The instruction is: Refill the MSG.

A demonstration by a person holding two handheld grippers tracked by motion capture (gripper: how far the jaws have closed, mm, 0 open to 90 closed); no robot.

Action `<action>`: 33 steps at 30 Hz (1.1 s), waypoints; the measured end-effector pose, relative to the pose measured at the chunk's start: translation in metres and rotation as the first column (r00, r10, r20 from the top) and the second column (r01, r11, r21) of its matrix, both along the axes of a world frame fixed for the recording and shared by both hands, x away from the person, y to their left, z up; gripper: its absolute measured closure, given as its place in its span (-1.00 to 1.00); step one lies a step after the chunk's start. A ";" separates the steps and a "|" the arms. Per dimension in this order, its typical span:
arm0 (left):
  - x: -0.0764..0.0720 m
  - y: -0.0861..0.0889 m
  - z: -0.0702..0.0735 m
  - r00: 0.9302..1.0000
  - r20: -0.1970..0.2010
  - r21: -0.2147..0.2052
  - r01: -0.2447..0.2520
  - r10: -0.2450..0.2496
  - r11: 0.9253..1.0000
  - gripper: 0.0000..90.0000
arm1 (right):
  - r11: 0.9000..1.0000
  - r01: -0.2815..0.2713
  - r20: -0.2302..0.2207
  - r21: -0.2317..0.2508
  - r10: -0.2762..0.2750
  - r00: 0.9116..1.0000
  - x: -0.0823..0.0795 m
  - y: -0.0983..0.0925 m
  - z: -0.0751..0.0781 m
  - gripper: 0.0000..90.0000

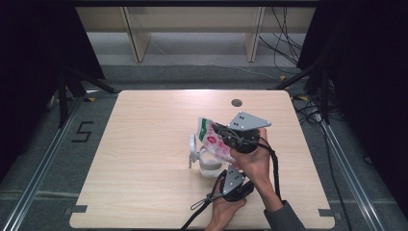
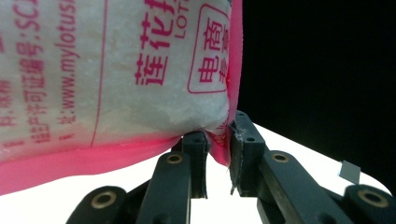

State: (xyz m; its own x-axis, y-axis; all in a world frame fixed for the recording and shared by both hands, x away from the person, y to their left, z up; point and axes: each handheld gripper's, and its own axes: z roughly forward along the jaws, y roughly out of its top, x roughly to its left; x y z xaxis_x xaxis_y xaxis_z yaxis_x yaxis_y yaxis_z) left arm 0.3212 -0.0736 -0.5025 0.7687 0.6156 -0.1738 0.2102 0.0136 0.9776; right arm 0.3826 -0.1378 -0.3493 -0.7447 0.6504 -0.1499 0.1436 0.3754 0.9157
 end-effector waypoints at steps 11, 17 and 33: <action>0.000 0.001 0.001 1.000 -0.003 0.007 -0.008 0.008 1.000 0.73 | 1.000 -0.004 -0.007 0.001 0.004 1.000 0.000 0.000 0.001 0.99; 0.000 0.001 0.001 1.000 -0.001 0.011 -0.006 0.006 1.000 0.73 | 1.000 -0.010 -0.008 -0.005 0.010 1.000 -0.001 0.001 0.001 0.99; 0.000 0.003 0.001 1.000 0.003 0.039 0.000 0.000 0.999 0.73 | 1.000 -0.002 0.005 0.002 0.002 1.000 0.000 0.002 -0.001 0.99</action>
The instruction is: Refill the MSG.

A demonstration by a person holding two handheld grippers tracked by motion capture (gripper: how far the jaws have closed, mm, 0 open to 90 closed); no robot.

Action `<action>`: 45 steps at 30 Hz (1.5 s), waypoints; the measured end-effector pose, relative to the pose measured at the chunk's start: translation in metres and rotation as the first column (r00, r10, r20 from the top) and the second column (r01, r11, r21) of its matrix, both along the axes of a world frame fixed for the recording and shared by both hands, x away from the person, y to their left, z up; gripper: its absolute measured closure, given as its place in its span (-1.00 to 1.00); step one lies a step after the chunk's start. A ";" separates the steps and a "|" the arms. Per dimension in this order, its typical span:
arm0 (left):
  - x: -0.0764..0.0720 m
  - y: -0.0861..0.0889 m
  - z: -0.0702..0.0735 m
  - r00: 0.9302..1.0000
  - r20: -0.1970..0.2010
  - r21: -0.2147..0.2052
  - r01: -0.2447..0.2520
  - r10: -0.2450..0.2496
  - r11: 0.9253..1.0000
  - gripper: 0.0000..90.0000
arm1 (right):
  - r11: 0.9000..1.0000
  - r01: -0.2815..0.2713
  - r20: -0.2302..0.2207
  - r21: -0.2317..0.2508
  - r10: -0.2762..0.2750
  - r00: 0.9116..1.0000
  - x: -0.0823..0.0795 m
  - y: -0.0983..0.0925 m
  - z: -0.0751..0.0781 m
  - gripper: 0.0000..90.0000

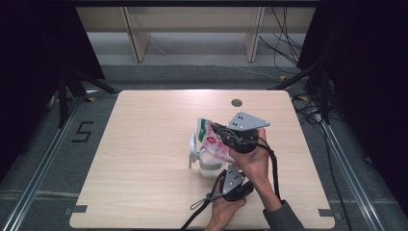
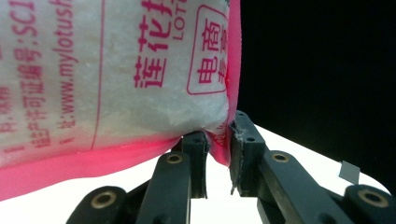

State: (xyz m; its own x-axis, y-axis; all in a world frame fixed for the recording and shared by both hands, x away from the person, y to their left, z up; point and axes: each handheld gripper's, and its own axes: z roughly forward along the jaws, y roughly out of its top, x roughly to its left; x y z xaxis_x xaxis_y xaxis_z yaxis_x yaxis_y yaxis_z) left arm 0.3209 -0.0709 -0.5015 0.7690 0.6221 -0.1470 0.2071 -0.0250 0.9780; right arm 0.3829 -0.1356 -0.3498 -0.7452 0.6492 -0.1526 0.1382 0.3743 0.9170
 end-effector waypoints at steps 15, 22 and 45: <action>0.000 0.000 0.000 1.000 0.001 -0.005 0.001 -0.001 1.000 0.73 | 1.000 -0.011 -0.012 0.000 0.011 1.000 0.000 -0.001 0.001 0.99; 0.000 0.000 0.000 1.000 0.001 -0.005 0.001 -0.001 1.000 0.73 | 1.000 -0.009 -0.006 -0.001 0.009 1.000 0.000 -0.001 0.001 0.99; 0.000 -0.002 0.000 1.000 0.003 -0.035 0.001 -0.001 0.999 0.73 | 1.000 -0.006 -0.012 0.001 0.006 1.000 -0.001 -0.002 0.002 0.99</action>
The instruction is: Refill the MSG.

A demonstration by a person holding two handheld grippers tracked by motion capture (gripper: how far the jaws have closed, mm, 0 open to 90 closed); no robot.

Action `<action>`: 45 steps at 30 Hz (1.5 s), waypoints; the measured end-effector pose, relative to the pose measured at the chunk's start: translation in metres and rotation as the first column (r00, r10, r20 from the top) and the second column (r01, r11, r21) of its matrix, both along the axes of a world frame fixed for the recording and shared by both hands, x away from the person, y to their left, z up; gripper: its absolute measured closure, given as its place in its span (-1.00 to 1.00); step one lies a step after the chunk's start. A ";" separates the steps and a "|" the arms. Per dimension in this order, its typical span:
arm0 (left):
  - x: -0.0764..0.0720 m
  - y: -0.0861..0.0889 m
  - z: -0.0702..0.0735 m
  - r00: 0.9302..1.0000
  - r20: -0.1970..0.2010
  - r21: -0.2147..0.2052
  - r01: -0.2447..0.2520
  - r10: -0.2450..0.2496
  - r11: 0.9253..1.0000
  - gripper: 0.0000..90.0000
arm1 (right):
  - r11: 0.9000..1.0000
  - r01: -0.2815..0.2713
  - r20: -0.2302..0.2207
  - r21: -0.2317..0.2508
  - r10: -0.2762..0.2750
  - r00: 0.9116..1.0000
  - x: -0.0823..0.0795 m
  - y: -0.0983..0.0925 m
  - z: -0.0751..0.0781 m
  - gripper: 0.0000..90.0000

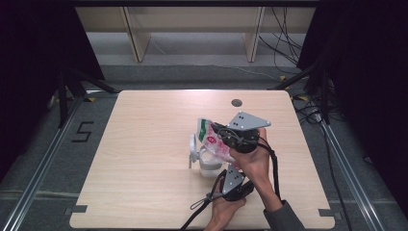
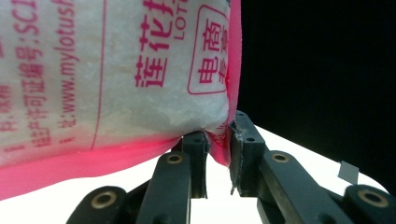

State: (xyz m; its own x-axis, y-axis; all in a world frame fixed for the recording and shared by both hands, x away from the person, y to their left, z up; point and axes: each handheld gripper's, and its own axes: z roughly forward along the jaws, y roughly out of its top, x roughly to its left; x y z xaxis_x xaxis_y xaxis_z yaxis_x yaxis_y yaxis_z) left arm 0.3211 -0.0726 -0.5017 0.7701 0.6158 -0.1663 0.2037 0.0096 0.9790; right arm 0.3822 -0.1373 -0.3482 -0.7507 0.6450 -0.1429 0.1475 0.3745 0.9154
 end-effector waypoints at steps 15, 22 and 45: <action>0.000 -0.001 0.001 1.000 0.004 -0.013 0.007 -0.007 1.000 0.73 | 1.000 -0.003 -0.003 -0.005 0.003 1.000 -0.001 0.002 0.000 0.99; 0.000 -0.001 0.002 1.000 0.004 -0.020 0.008 -0.008 1.000 0.73 | 1.000 -0.001 0.017 -0.014 0.001 1.000 -0.002 0.003 0.002 0.99; -0.001 -0.001 0.003 1.000 0.002 -0.008 -0.005 0.005 1.000 0.73 | 1.000 -0.004 0.017 -0.028 0.004 1.000 -0.001 0.005 0.001 0.99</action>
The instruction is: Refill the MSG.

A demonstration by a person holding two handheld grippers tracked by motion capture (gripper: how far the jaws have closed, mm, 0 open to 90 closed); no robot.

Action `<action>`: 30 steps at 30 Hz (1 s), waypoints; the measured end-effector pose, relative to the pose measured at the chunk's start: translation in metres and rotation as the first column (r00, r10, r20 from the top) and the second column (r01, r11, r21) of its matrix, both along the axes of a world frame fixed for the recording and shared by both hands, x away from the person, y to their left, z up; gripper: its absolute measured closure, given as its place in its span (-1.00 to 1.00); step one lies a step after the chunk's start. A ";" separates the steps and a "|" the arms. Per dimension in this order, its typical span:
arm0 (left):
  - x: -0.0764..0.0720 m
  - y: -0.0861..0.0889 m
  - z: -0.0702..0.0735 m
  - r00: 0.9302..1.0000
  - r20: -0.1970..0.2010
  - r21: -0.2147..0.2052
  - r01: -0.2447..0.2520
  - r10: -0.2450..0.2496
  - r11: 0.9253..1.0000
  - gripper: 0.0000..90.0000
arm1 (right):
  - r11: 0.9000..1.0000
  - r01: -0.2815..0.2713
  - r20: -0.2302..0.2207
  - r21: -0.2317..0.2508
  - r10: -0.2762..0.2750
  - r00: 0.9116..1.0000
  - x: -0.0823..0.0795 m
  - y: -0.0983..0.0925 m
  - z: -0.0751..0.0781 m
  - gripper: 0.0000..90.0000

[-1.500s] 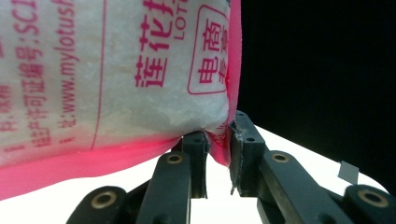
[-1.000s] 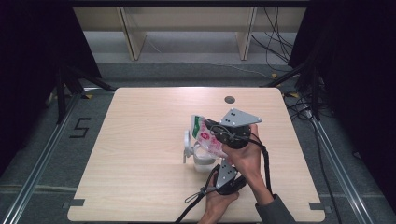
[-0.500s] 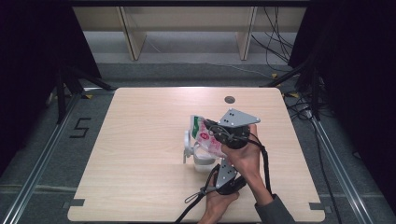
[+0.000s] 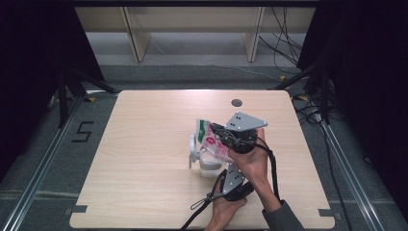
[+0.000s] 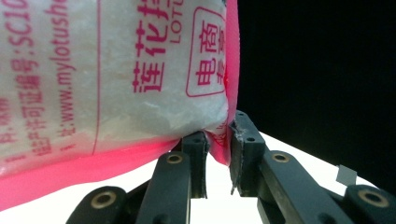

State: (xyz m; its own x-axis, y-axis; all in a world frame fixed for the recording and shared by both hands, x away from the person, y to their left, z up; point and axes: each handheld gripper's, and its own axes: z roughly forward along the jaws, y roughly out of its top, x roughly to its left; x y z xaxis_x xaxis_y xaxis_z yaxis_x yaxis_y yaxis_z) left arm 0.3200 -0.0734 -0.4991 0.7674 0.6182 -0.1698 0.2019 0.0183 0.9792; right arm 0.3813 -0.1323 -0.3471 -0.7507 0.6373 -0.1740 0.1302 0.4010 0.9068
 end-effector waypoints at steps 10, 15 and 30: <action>0.001 0.000 0.000 1.000 0.009 -0.019 0.012 -0.011 1.000 0.73 | 1.000 -0.004 -0.005 -0.001 0.004 1.000 -0.003 0.002 0.001 0.99; 0.001 0.000 0.000 1.000 0.005 -0.015 0.013 -0.013 1.000 0.73 | 1.000 -0.003 0.006 -0.011 0.003 1.000 -0.001 0.002 0.001 0.99; 0.001 0.000 0.000 1.000 -0.006 -0.006 0.008 -0.008 1.000 0.73 | 1.000 0.003 0.013 0.000 -0.003 1.000 0.001 -0.001 0.000 0.99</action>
State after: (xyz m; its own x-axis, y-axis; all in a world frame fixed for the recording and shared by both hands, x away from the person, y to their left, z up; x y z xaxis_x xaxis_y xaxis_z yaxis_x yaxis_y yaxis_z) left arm 0.3207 -0.0738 -0.4990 0.7716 0.6108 -0.1776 0.2075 0.0223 0.9780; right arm 0.3819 -0.1328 -0.3469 -0.7463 0.6396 -0.1840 0.1197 0.4010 0.9082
